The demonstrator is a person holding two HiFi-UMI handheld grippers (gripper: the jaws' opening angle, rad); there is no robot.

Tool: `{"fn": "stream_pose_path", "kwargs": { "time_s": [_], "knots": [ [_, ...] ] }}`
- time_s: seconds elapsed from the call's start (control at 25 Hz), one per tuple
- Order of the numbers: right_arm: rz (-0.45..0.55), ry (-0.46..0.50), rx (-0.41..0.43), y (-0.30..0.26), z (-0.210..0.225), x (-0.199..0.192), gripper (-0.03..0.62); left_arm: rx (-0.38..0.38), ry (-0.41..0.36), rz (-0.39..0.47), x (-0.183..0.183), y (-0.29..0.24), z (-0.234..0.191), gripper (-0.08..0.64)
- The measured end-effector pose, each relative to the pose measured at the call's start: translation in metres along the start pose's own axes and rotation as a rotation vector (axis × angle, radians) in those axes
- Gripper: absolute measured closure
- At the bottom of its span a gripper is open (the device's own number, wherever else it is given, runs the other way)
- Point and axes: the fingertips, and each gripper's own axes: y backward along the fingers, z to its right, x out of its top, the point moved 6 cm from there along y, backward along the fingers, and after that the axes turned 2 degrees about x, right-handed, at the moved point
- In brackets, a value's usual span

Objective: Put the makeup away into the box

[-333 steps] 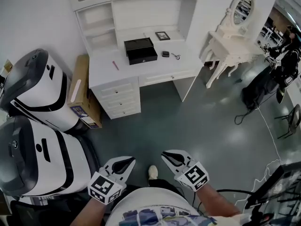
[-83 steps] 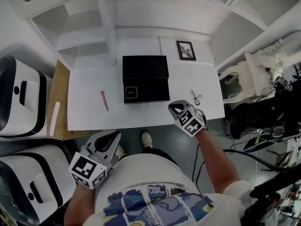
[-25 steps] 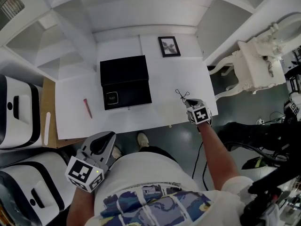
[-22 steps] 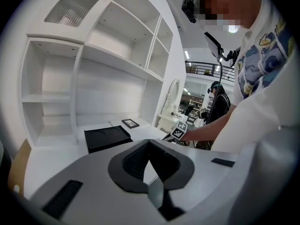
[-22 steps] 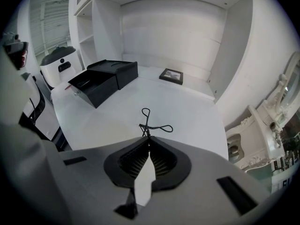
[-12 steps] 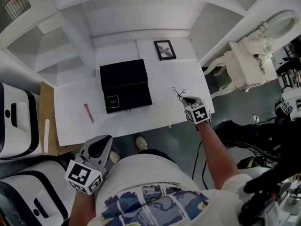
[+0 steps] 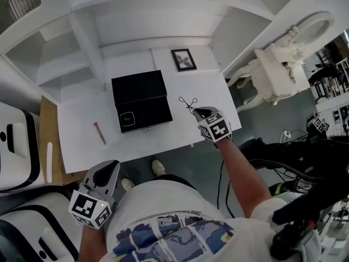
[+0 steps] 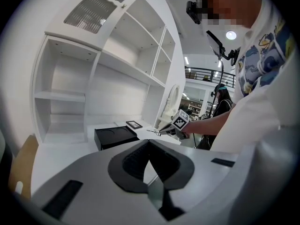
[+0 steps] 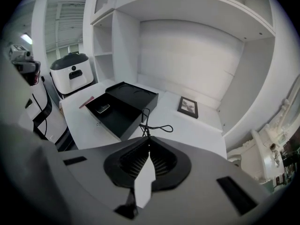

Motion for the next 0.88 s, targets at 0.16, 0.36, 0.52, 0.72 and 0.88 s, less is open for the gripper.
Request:
{"fn": "stream_pose_path", "kwargs": {
  "time_s": [0.16, 0.36, 0.52, 0.72, 0.88],
  "knots": [
    [0.008, 0.025, 0.026, -0.003, -0.018, 0.014, 0.561, 0.004, 0.002, 0.003, -0.004, 0.010, -0.007, 0.546],
    [0.005, 0.060, 0.065, -0.014, -0.039, 0.030, 0.561, 0.028, 0.014, 0.011, -0.009, 0.024, -0.018, 0.546],
    [0.000, 0.097, 0.100, -0.027, -0.060, 0.043, 0.561, 0.049, 0.023, 0.014, -0.017, 0.037, -0.027, 0.546],
    [-0.021, 0.147, 0.150, -0.047, -0.086, 0.059, 0.561, 0.083, 0.042, 0.017, -0.020, 0.053, -0.039, 0.546],
    [-0.047, 0.180, 0.181, -0.066, -0.103, 0.067, 0.561, 0.109, 0.054, 0.016, -0.024, 0.065, -0.049, 0.546]
  ]
}}
